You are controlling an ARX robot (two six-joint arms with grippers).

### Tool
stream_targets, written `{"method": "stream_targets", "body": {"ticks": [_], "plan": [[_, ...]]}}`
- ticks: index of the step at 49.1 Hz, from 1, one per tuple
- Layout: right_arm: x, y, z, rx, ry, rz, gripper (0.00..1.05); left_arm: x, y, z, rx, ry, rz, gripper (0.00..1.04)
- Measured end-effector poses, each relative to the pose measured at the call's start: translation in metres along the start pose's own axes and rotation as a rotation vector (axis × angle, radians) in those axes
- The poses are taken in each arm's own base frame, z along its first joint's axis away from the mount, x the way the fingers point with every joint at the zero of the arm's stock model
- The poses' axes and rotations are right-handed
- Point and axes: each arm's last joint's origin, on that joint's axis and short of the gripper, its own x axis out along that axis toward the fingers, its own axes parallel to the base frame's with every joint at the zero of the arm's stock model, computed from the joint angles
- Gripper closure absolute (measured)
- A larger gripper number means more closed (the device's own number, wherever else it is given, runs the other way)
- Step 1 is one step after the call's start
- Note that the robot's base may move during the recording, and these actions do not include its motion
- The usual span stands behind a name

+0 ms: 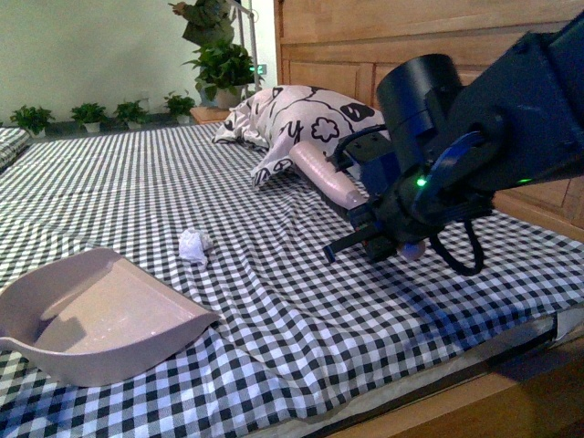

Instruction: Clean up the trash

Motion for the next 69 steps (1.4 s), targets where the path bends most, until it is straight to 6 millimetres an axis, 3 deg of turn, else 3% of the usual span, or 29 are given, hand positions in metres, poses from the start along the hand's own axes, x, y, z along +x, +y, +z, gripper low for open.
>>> {"method": "stream_targets", "body": {"ticks": [13,25,33,49,55,61,69], "plan": [[0.04,0.016,0.032,-0.083,-0.016,-0.002,0.86,0.0,0.0,0.0,0.0,0.0,0.0,0.8],[0.079,0.042,0.022,-0.166,0.058,0.029,0.86,0.0,0.0,0.0,0.001,0.0,0.0,0.8],[0.094,0.066,0.015,-0.234,0.096,0.058,0.86,0.0,0.0,0.0,0.002,0.0,0.0,0.8],[0.084,0.102,0.028,-0.352,0.088,0.209,0.86,0.0,0.0,0.0,0.003,0.0,0.0,0.8],[0.072,0.111,0.024,-0.371,0.121,0.392,0.86,0.0,0.0,0.0,0.003,0.0,0.0,0.8],[0.048,0.104,0.023,-0.354,0.164,0.608,0.86,0.0,0.0,0.0,0.003,0.0,0.0,0.8],[0.006,0.073,0.037,-0.26,0.083,0.886,0.86,0.0,0.0,0.0,0.003,0.0,0.0,0.8]]}}
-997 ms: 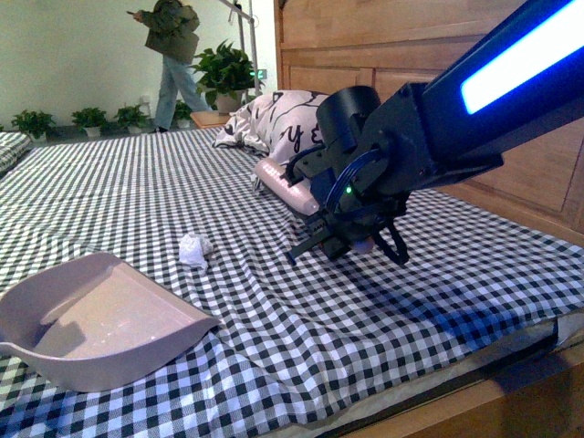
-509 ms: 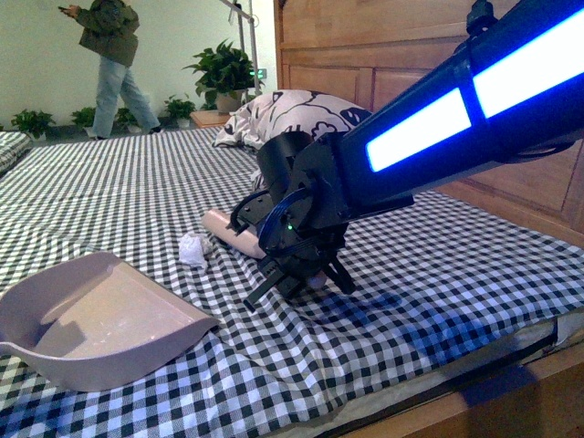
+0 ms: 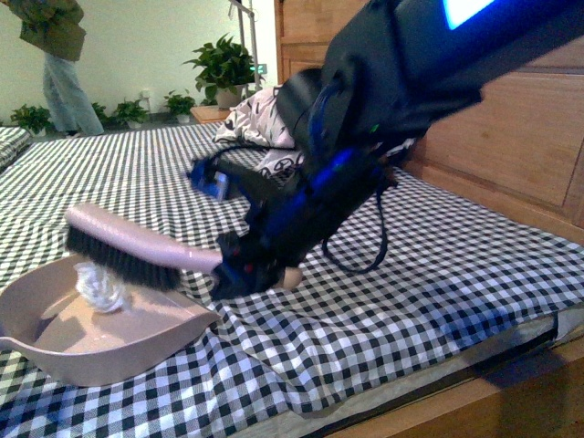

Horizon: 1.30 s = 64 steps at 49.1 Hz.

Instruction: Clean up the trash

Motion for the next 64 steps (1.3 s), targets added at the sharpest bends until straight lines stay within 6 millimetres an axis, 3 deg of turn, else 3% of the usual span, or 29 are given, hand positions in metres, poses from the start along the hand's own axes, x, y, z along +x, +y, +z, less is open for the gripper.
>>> {"method": "stream_targets", "body": {"ticks": [6,9,26,30,38,43,47,50,58,64], "plan": [[-0.069,-0.013,0.013,-0.002,-0.12,-0.075,0.86,0.0,0.0,0.0,0.0,0.0,0.0,0.8],[-0.088,-0.022,0.008,0.0,-0.126,-0.148,0.86,0.0,0.0,0.0,0.002,0.001,0.001,0.8],[-0.087,-0.062,-0.034,0.074,-0.138,-0.482,0.86,0.0,0.0,0.0,0.003,0.0,0.0,0.8],[-0.103,-0.073,-0.046,0.122,-0.18,-0.564,0.86,0.0,0.0,0.0,0.0,-0.004,-0.001,0.8],[-0.157,-0.079,-0.083,0.246,-0.247,-0.703,0.86,0.002,0.001,0.003,-0.124,-0.231,0.101,0.8],[-0.201,-0.061,-0.093,0.309,-0.345,-0.755,0.86,-0.016,0.011,0.018,-0.232,-0.33,0.241,0.8],[-0.237,-0.032,-0.095,0.321,-0.43,-0.776,0.86,-0.038,0.013,0.03,-0.31,-0.401,0.354,0.8],[-0.254,-0.015,-0.096,0.322,-0.475,-0.776,0.86,-0.048,0.01,0.033,-0.336,-0.423,0.41,0.8],[-0.298,0.045,-0.106,0.342,-0.616,-0.754,0.86,-0.076,-0.02,0.039,-0.366,-0.471,0.563,0.8],[-0.318,0.078,-0.112,0.346,-0.686,-0.741,0.86,-0.091,-0.046,0.045,-0.356,-0.495,0.643,0.8]]}}
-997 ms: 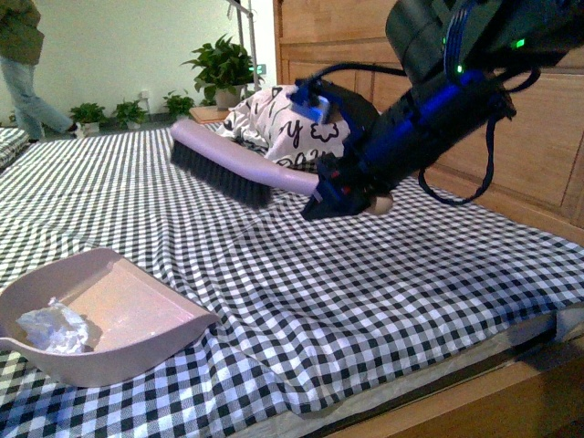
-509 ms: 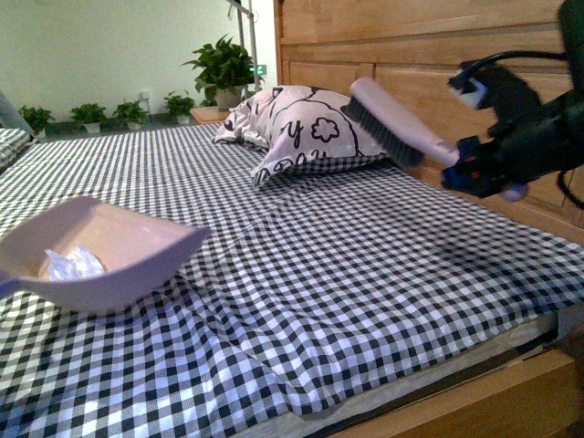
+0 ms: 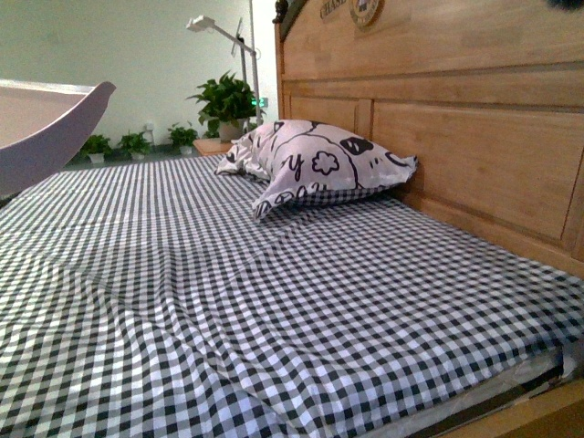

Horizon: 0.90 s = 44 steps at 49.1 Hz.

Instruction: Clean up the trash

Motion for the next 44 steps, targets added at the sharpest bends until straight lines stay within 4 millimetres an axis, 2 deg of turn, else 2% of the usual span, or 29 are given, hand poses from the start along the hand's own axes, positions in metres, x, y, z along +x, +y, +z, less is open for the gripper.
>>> {"method": "stream_targets", "body": {"ticks": [5,11,18,31,36,44], "plan": [[-0.033,0.01,0.003,0.03,-0.046,0.011,0.86,-0.026,-0.015,0.009,0.013,-0.039,0.086,0.8],[-0.082,0.024,-0.001,0.08,-0.11,0.019,0.86,-0.072,-0.037,0.018,-0.008,-0.107,0.155,0.8],[-0.12,0.033,-0.01,0.116,-0.158,0.014,0.86,-0.11,-0.048,0.024,-0.025,-0.163,0.193,0.8],[-0.156,0.047,-0.017,0.146,-0.204,0.017,0.86,-0.15,-0.052,0.025,-0.081,-0.229,0.281,0.8],[-0.157,0.05,-0.022,0.166,-0.198,-0.016,0.86,-0.158,-0.054,0.019,-0.118,-0.234,0.281,0.8],[-0.153,0.051,-0.028,0.194,-0.168,-0.039,0.86,-0.16,-0.055,0.019,-0.132,-0.243,0.273,0.8]]}}
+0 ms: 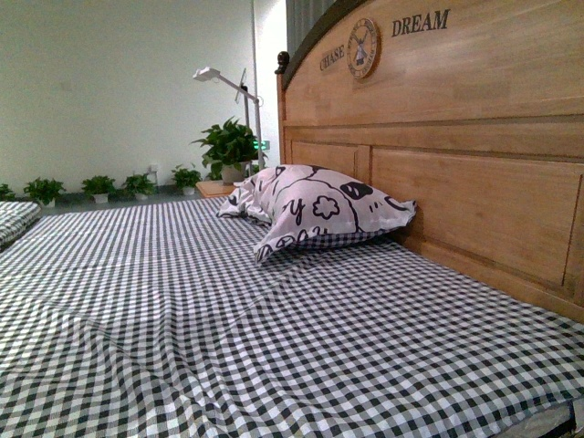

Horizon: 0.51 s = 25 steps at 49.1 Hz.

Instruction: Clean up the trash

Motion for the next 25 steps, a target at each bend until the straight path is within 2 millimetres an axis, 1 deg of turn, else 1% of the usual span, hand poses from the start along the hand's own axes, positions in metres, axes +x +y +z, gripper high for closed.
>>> {"method": "stream_targets", "body": {"ticks": [25], "plan": [[-0.0003,0.0002,-0.0002,-0.01,-0.002,-0.004,0.86,-0.0001,0.0,0.0,-0.005,0.0,0.0,0.8]]}}
